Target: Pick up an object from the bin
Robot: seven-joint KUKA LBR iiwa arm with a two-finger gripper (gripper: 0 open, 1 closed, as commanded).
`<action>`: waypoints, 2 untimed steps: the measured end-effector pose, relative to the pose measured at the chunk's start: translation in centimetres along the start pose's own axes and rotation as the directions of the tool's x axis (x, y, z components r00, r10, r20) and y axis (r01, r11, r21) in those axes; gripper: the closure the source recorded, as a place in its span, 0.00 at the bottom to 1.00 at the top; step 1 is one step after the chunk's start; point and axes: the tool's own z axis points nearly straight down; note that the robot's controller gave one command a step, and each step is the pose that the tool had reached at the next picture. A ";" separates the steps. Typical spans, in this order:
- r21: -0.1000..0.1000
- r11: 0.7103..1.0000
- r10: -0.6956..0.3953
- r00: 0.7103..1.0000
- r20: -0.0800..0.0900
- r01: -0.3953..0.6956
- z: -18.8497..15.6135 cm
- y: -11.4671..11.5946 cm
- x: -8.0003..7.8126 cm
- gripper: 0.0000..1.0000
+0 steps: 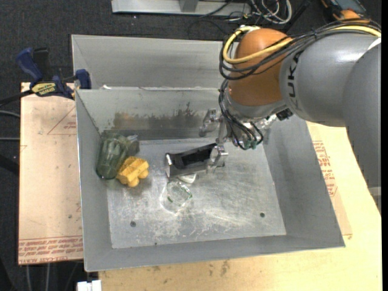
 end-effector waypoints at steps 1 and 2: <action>-0.001 0.997 0.072 0.997 0.002 -0.072 6.9 0.6 0.8 1.00; -0.001 0.997 0.072 0.997 0.002 -0.072 6.9 0.6 0.8 1.00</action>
Offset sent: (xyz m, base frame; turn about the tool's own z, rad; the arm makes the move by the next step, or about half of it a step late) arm 0.0000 0.0000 0.0000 0.0000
